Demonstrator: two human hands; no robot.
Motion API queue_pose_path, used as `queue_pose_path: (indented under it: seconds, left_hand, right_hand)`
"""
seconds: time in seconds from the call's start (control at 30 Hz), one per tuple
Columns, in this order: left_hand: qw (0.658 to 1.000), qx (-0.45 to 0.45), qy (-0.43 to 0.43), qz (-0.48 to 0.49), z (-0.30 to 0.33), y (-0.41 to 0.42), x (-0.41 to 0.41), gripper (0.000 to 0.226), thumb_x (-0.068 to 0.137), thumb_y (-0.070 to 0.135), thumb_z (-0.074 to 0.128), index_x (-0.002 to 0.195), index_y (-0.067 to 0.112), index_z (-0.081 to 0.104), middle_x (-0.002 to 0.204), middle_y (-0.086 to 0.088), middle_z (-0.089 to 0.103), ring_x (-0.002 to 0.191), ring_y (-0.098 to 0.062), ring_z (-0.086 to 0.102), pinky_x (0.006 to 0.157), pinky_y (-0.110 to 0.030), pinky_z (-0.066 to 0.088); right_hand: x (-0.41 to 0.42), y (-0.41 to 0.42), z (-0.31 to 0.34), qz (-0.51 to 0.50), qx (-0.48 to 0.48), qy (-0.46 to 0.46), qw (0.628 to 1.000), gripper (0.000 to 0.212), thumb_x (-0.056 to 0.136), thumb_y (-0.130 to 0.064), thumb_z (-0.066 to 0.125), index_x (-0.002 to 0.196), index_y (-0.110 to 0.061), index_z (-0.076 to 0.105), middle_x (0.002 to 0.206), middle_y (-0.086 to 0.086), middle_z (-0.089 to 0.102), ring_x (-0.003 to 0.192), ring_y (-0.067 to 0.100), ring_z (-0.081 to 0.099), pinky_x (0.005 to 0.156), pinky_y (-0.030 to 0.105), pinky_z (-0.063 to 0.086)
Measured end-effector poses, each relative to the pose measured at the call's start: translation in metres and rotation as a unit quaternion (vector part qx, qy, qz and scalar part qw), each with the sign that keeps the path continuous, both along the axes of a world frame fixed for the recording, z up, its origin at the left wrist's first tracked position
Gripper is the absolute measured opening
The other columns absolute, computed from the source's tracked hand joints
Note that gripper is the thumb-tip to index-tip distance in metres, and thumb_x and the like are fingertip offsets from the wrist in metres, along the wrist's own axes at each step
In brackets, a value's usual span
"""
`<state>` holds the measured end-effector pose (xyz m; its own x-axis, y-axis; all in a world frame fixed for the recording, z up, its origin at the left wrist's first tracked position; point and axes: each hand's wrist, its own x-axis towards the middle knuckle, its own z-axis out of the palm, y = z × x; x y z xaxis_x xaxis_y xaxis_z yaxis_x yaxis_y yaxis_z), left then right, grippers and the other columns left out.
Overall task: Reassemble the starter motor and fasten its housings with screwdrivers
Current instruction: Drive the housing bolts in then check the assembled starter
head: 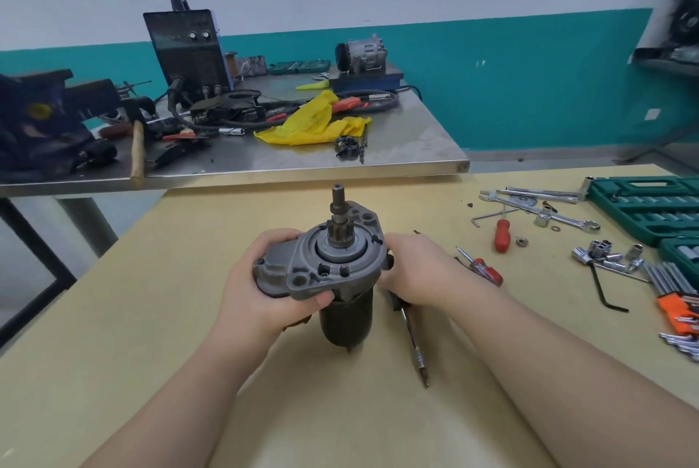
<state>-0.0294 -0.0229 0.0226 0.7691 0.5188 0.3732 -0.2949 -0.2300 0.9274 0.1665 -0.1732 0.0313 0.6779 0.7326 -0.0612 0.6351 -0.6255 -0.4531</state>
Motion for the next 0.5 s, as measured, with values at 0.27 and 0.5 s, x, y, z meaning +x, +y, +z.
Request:
queue_pose_path:
  seconds: [0.27,0.5]
  left_hand:
    - [0.994,-0.025,0.046,-0.094,0.004,0.025,-0.005,0.08,0.056,0.044,0.106,0.123,0.021,0.069,0.12,-0.018,0.072,0.111,-0.042,0.071,0.086,-0.068,0.057]
    - [0.995,-0.029,0.049,-0.079,0.003,0.024,-0.006,0.084,0.054,0.051,0.106,0.126,0.025,0.071,0.12,-0.021,0.072,0.108,-0.062,0.063,0.084,-0.078,0.054]
  right_hand:
    - [-0.007,-0.029,0.077,0.174,0.118,0.047,0.976,0.078,0.093,-0.026,0.077,0.149,-0.061,0.037,0.145,-0.032,0.051,0.133,-0.003,0.052,0.097,0.024,0.05]
    - [-0.038,-0.032,0.096,0.299,0.076,-0.071,0.949,0.07,0.069,-0.05,0.096,0.12,-0.058,0.048,0.113,-0.042,0.048,0.116,-0.008,0.041,0.093,0.008,0.036]
